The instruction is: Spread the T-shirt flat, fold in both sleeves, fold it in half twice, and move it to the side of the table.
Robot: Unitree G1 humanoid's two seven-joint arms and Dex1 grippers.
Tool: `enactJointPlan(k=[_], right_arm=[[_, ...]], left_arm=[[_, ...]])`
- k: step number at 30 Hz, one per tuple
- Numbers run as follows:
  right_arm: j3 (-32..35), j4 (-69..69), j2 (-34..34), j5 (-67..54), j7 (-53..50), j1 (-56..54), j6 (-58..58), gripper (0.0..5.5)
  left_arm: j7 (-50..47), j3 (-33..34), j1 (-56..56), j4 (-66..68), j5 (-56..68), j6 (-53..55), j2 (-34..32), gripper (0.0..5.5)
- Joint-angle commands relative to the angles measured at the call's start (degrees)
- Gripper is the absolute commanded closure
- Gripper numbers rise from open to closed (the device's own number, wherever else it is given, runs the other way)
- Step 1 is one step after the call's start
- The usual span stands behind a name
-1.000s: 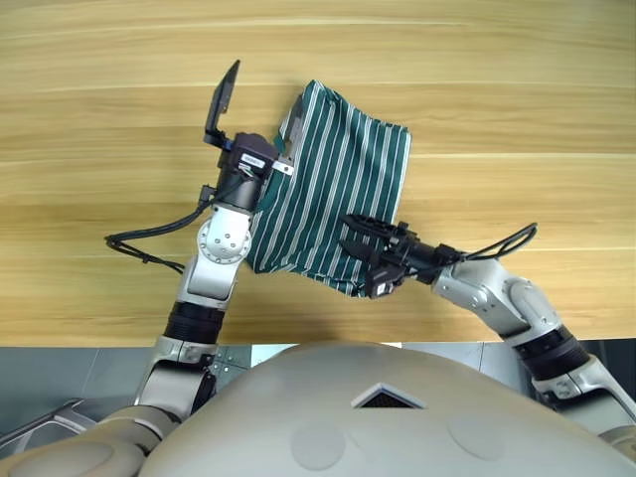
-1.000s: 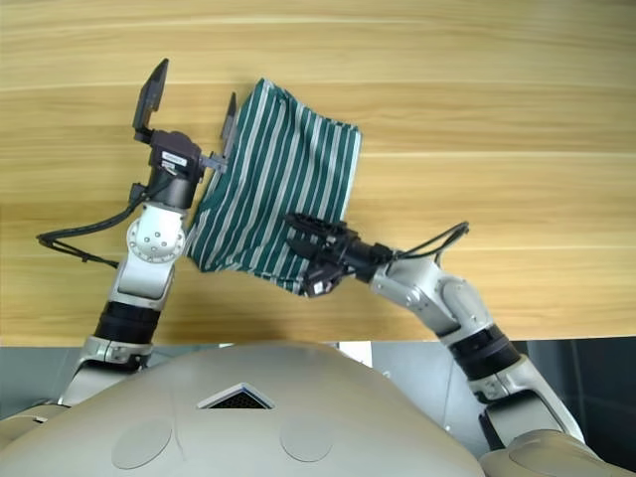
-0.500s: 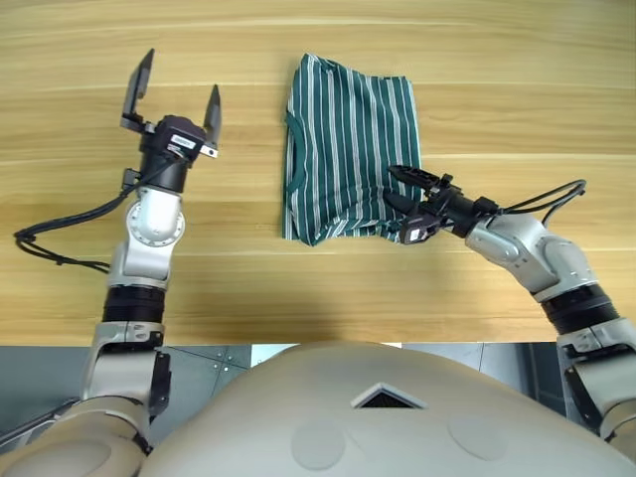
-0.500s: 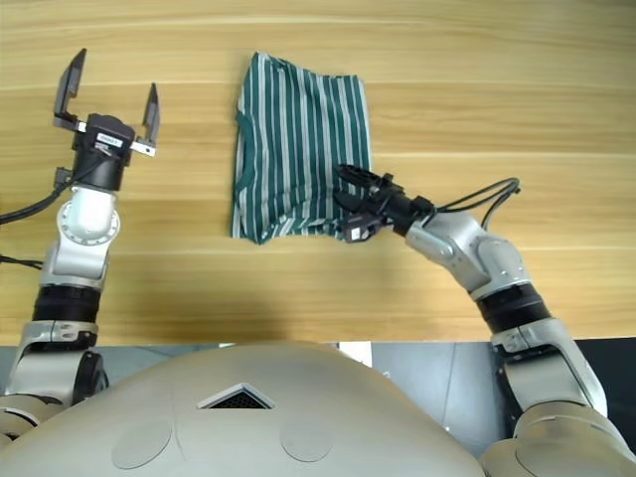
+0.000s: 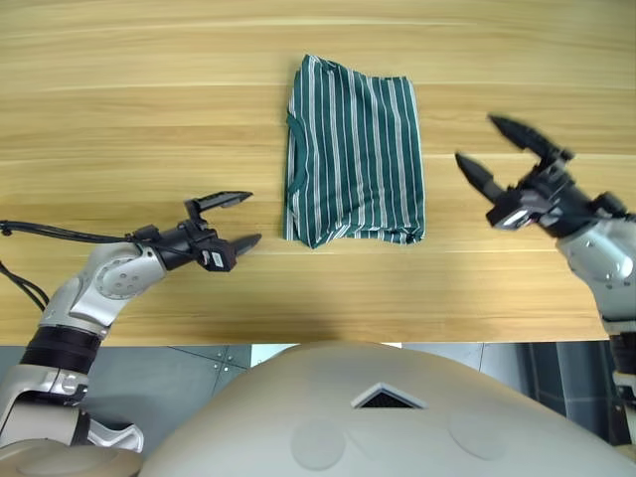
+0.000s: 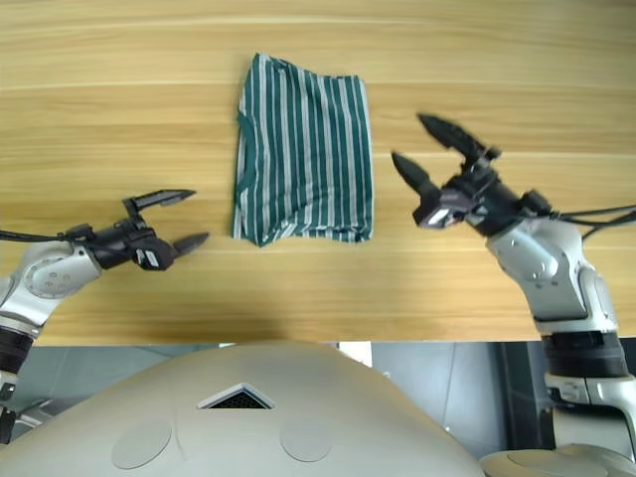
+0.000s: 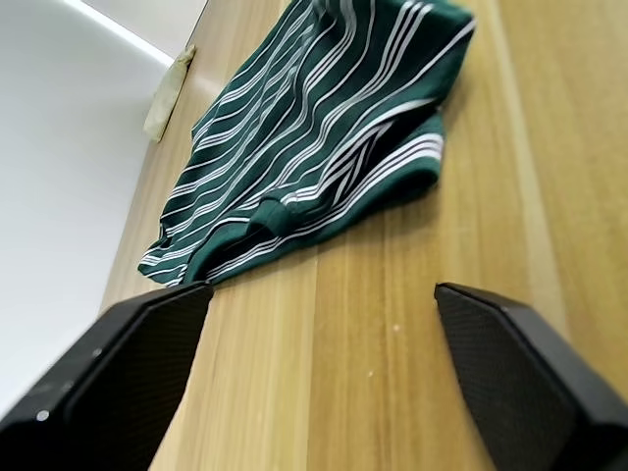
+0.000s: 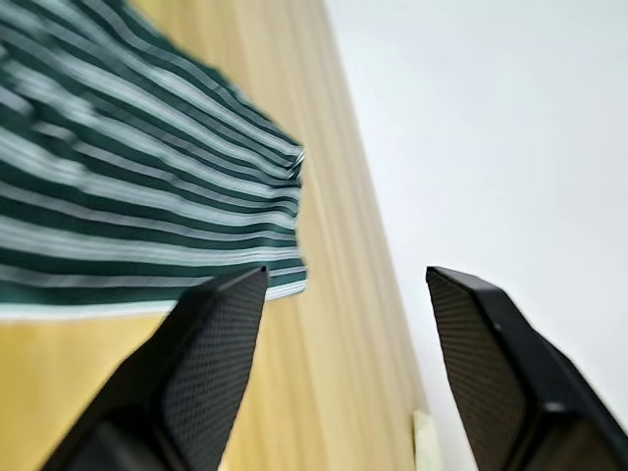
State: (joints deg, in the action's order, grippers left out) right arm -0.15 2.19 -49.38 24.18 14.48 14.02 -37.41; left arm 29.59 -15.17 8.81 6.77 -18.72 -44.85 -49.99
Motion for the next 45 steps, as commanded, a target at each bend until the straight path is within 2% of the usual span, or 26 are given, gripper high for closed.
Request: enactJointPlan(k=[1, 5, 12, 20, 23, 26, 27, 33, 45], right_arm=[[0.9, -2.2, -1.5, 3.0, 0.7, 3.3, 1.0, 2.53], [-0.6, -2.7, -0.1, 3.8, 0.6, 0.9, 1.1, 2.53], [-2.7, -5.1, 0.4, 5.3, 1.3, 0.3, 0.6, 2.53], [-4.8, -1.2, 0.6, 4.1, 4.9, 3.8, 0.6, 2.53], [-5.5, -0.8, 0.6, 3.9, 5.8, 3.7, 0.4, 2.53], [-6.3, -1.0, 0.0, 4.2, 7.0, 4.4, -0.1, 2.53], [-6.6, -1.4, 0.0, 4.4, 7.2, 4.2, -0.3, 2.53], [-12.1, -2.9, 1.5, 5.8, 9.8, 0.3, -2.1, 2.53], [-17.1, -11.8, 3.7, 5.9, 8.8, -8.0, -5.0, 2.53]], left_arm=[[7.3, -5.5, -2.2, 1.8, -1.7, 0.3, -0.5, 1.28], [10.8, -9.5, -6.0, 4.2, -1.4, -1.2, 0.7, 1.28], [7.5, -14.8, -16.6, 17.8, -6.7, -7.8, 8.4, 1.28], [5.7, -17.5, -19.2, 23.8, -8.4, -12.1, 10.5, 1.28], [5.4, -18.1, -19.3, 24.9, -8.6, -12.7, 10.6, 1.71], [4.7, -18.3, -19.0, 25.7, -8.6, -12.8, 10.2, 2.40], [4.5, -18.3, -19.0, 25.9, -8.6, -12.8, 10.2, 2.43], [2.2, -18.4, -20.3, 28.3, -9.7, -12.6, 11.3, 3.60], [-0.6, -18.9, -21.0, 31.1, -11.1, -12.4, 12.6, 4.92]])
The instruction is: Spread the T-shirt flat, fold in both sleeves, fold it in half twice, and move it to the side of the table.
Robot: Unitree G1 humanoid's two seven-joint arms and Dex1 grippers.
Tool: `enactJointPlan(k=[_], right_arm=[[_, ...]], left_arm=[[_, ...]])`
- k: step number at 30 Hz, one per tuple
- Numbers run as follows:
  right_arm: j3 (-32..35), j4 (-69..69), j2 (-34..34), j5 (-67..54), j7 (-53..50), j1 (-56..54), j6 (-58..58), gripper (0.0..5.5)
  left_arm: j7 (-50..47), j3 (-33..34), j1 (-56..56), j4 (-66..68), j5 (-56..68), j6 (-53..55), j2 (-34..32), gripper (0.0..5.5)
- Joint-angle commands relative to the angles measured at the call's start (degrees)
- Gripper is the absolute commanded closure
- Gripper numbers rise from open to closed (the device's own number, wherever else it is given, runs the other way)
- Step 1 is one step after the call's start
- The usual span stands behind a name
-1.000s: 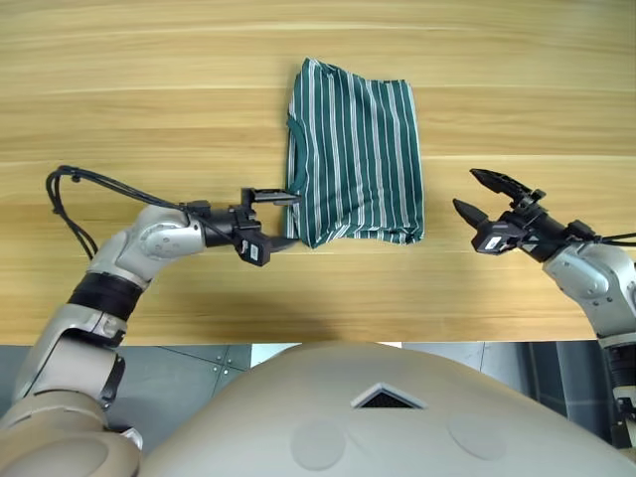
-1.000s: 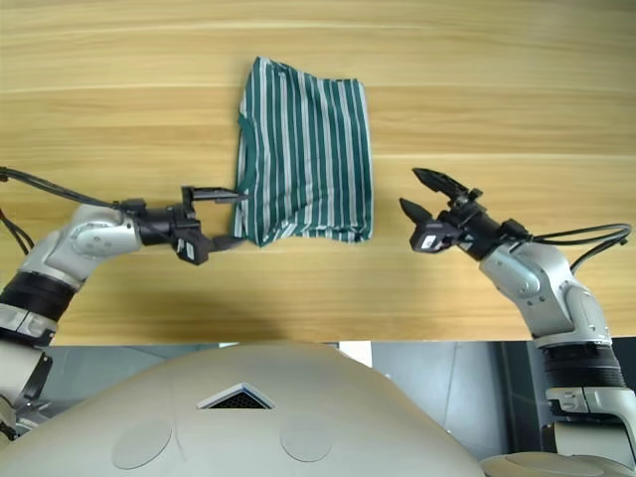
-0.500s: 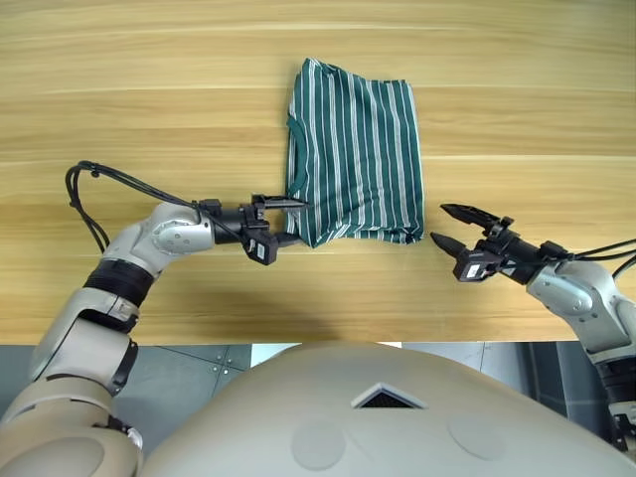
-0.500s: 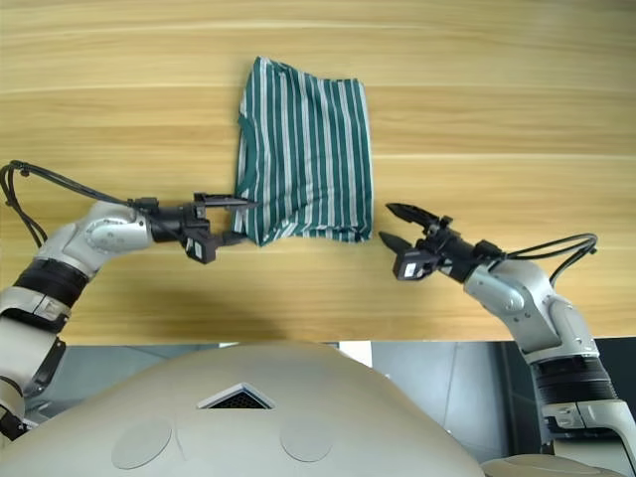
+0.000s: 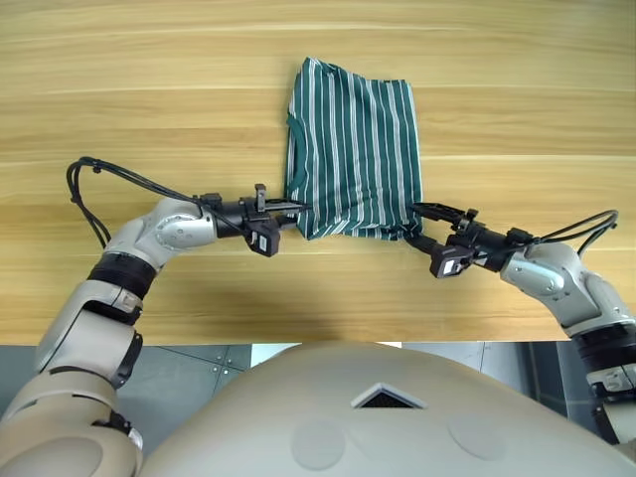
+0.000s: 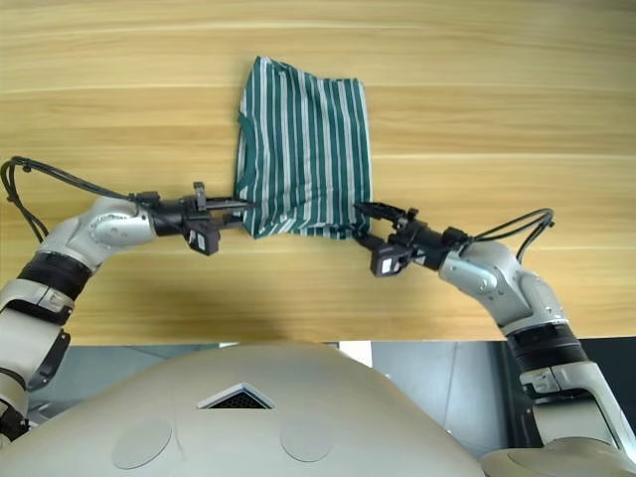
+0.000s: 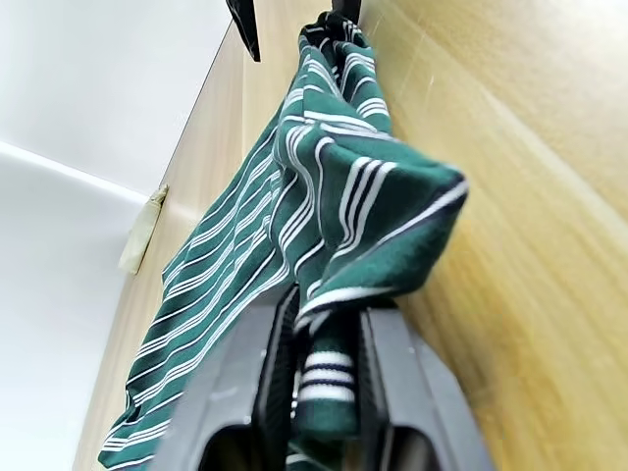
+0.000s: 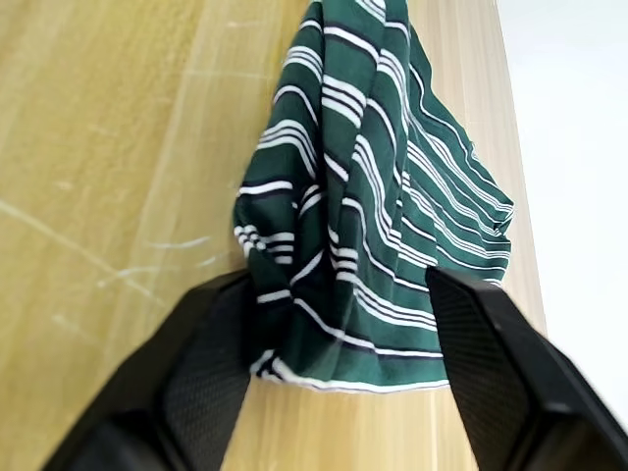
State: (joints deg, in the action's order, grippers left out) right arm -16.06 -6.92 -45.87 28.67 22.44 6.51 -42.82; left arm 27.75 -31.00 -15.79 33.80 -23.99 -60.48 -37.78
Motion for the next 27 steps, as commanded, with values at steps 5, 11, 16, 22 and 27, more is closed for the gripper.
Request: enactJointPlan(k=[5, 11, 16, 22, 27], right_arm=[[-2.0, -4.6, 0.7, 1.0, 0.5, -1.6, -0.7, 2.73], [-1.5, -5.1, 1.0, -1.0, -0.2, -1.3, -0.4, 3.61], [-1.9, -8.9, 3.2, -2.8, -0.8, -3.2, -0.7, 4.57], [-1.8, -10.7, 4.9, -3.1, -2.1, -4.4, -1.6, 5.38], [-1.3, -8.6, 5.3, -3.3, -3.1, -3.4, -1.8, 5.39]], left_arm=[[0.6, -2.8, 4.4, 3.8, -5.2, 3.3, 0.0, 5.32], [-2.4, 0.2, 6.0, 5.0, -1.5, 4.0, -0.1, 5.46], [-2.7, 1.7, 7.8, 5.9, 3.8, 2.8, 1.5, 5.48], [-2.3, 2.0, 9.5, 7.0, 6.1, 2.0, 2.9, 5.48], [-1.9, 2.2, 10.9, 7.1, 7.6, 1.8, 3.5, 5.48]])
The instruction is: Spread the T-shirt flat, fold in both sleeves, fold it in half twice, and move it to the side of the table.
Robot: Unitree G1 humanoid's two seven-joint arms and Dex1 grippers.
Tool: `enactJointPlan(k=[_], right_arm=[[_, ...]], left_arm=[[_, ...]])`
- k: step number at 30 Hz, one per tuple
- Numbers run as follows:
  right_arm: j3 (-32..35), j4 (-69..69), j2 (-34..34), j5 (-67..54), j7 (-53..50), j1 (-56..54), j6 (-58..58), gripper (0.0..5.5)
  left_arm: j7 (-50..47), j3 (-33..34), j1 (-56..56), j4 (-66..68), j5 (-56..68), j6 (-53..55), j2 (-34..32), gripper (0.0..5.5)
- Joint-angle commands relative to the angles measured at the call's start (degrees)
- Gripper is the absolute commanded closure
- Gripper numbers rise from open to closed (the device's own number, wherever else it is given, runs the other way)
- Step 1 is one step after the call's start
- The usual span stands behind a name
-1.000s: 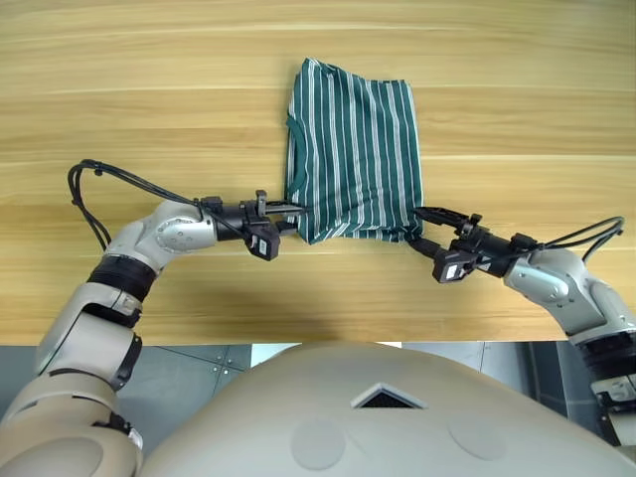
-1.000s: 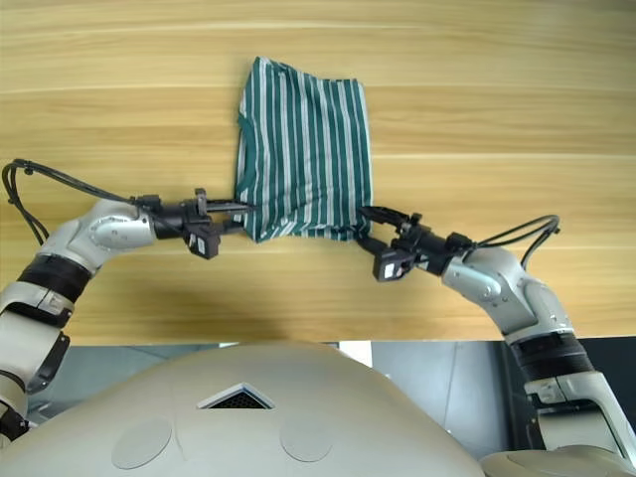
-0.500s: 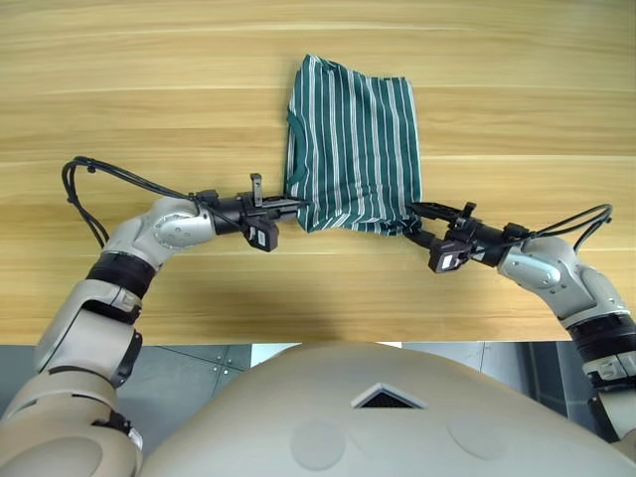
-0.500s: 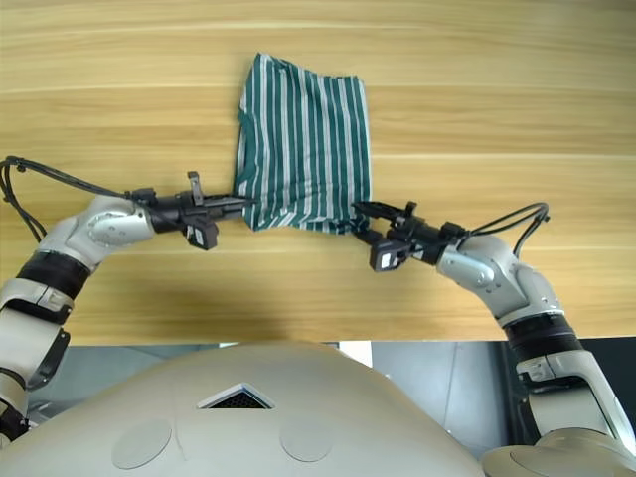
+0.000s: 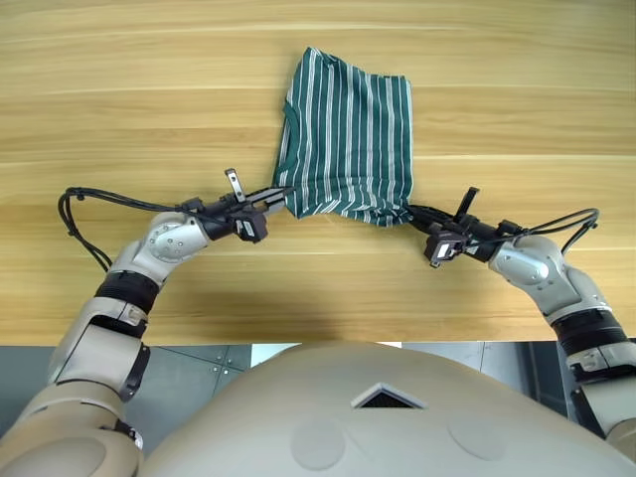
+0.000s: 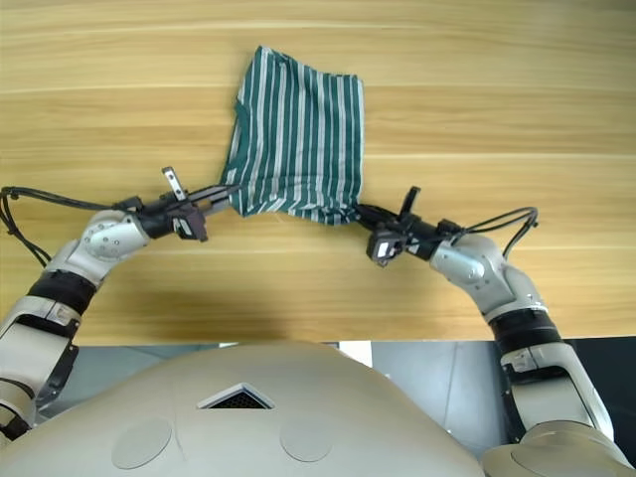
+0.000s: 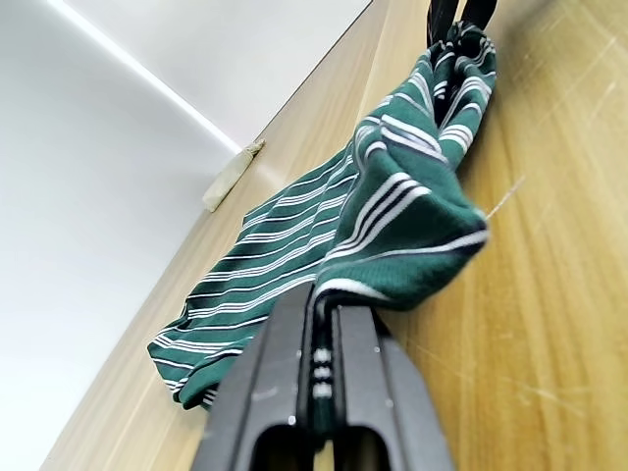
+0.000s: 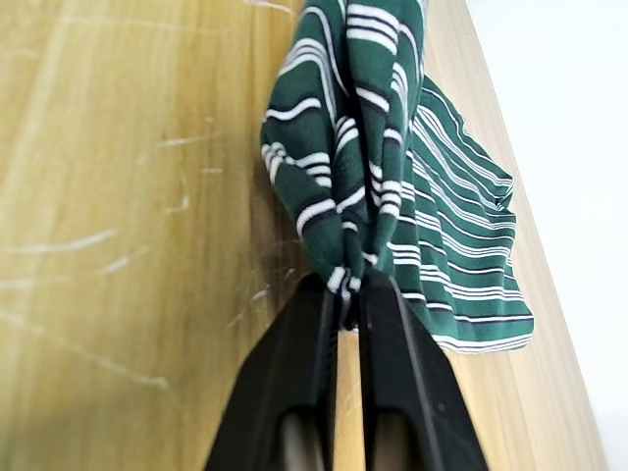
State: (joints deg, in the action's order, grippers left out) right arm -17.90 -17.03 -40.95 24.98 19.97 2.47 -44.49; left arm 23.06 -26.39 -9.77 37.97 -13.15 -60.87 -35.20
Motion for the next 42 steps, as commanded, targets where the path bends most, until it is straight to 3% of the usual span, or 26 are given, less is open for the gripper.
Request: enactJointPlan(k=[1, 7, 11, 18, 23, 29, 42], right_arm=[[0.9, 2.5, -0.1, 0.4, -0.8, 1.9, 0.0, 5.39], [4.7, 16.5, -4.7, -4.8, 1.5, 13.9, 1.2, 5.39], [11.2, 22.2, -6.5, -7.1, 1.0, 21.0, 4.4, 5.39], [16.8, 27.3, -4.8, -11.4, 1.0, 27.6, 6.0, 5.39], [17.2, 23.6, -1.1, -9.9, -0.7, 20.3, 7.5, 5.39], [16.1, 19.2, 5.2, -5.2, -4.7, 7.7, 11.3, 5.39], [9.4, -3.5, 9.3, 5.9, -13.3, -11.2, 11.2, 5.39]], left_arm=[[2.4, -2.0, 5.5, 3.0, -2.6, 2.6, 1.0, 5.48], [0.7, 0.3, 13.5, -1.7, 0.8, 3.4, 0.9, 5.48], [-0.4, 2.8, 21.5, -10.9, 3.2, 6.2, -1.2, 5.48], [-1.7, 6.7, 31.8, -29.0, 5.6, 12.2, -1.2, 5.48], [-3.9, 13.5, 26.7, -35.5, 8.6, 15.6, 0.8, 5.48], [-5.9, 15.7, 13.5, -29.5, 1.2, 19.7, 4.9, 5.48], [-12.6, 11.6, -11.3, 4.3, -9.7, 18.8, 12.3, 5.48]])
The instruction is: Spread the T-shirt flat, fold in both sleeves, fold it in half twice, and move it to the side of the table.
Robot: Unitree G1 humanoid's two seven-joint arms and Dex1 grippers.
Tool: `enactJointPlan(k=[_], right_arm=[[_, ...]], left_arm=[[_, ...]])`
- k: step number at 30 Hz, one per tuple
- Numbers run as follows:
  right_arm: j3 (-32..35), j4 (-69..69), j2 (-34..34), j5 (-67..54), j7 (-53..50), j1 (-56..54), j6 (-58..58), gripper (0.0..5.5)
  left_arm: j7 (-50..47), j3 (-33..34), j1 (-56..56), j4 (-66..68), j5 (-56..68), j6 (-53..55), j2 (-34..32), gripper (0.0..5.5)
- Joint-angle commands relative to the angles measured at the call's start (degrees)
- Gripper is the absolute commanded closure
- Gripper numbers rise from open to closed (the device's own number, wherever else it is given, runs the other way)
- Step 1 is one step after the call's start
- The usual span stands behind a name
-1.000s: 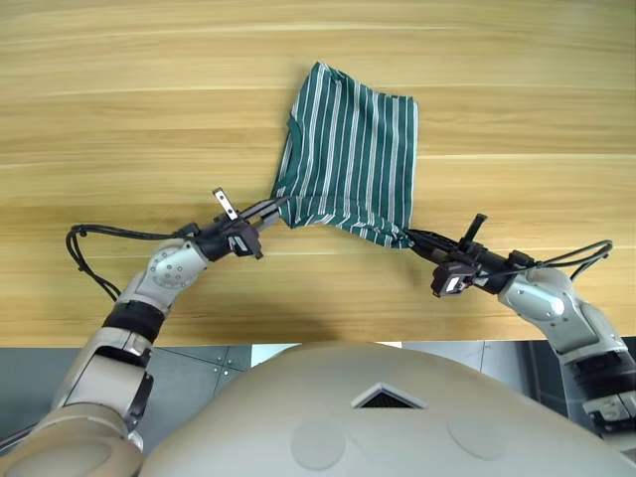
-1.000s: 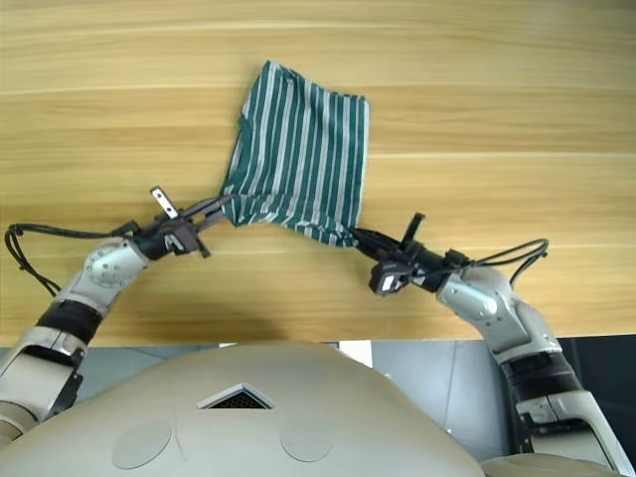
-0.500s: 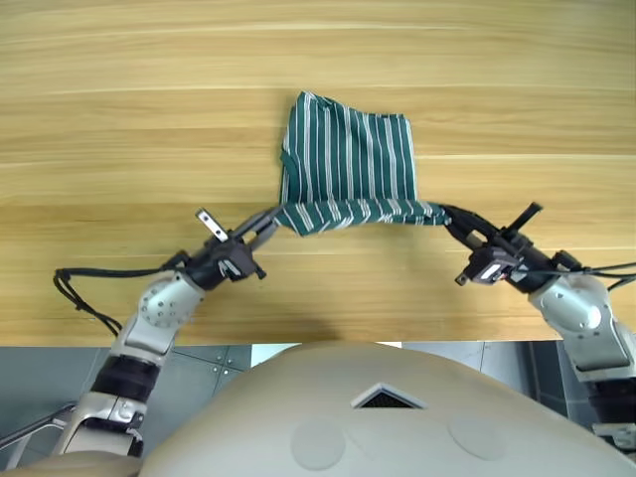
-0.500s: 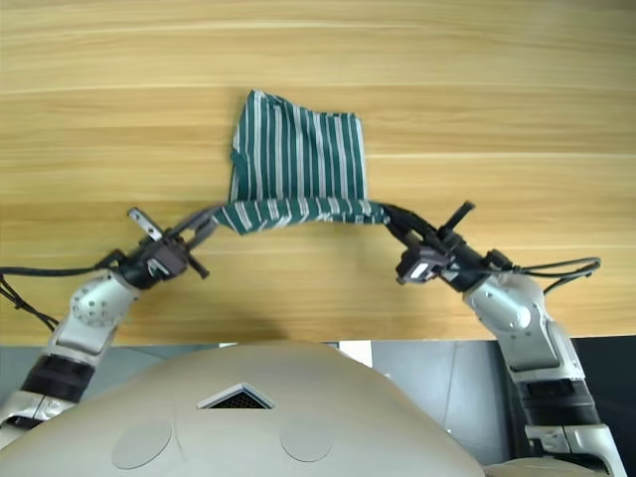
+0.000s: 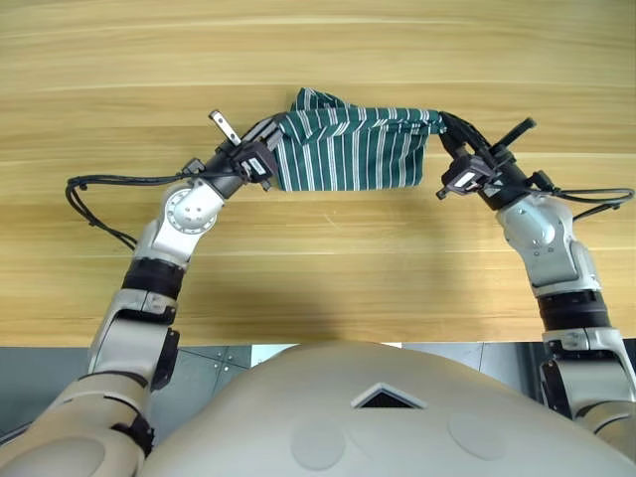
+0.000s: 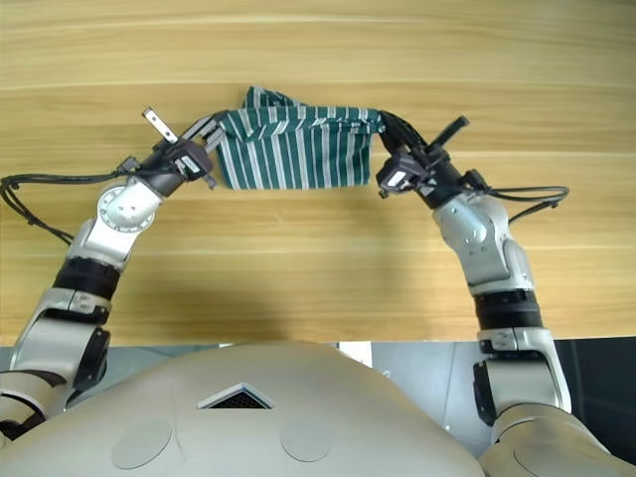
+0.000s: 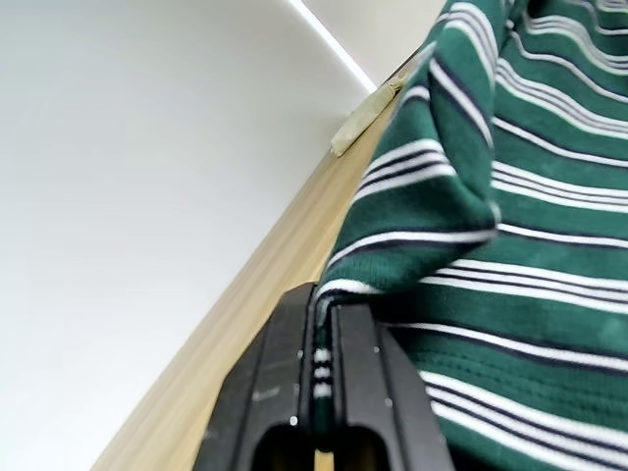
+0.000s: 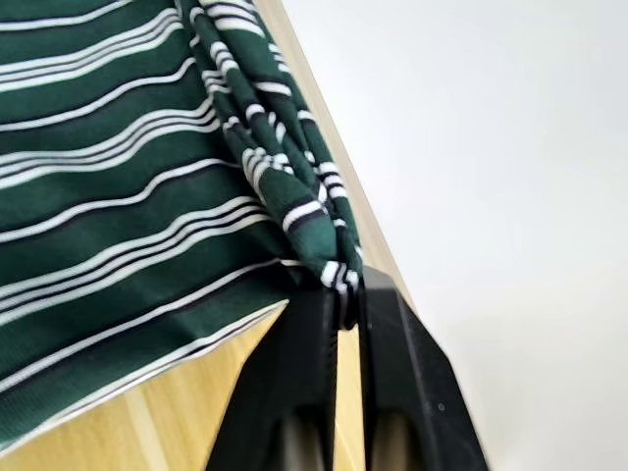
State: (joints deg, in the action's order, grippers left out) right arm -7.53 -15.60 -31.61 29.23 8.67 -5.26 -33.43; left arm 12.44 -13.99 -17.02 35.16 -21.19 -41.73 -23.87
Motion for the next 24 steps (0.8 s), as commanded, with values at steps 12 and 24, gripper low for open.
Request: enactJointPlan(k=[12, 24], right_arm=[[-5.2, -25.4, 2.8, 4.9, -10.8, -18.6, 0.9, 3.94], [-12.3, -24.1, 19.1, 2.3, -17.2, -24.1, -2.5, 2.69]], left_arm=[[-8.5, -1.1, -19.9, 32.3, -2.1, 0.5, 7.8, 4.07], [-22.3, 10.9, -19.6, 36.9, 6.8, 1.4, 4.5, 2.67]])
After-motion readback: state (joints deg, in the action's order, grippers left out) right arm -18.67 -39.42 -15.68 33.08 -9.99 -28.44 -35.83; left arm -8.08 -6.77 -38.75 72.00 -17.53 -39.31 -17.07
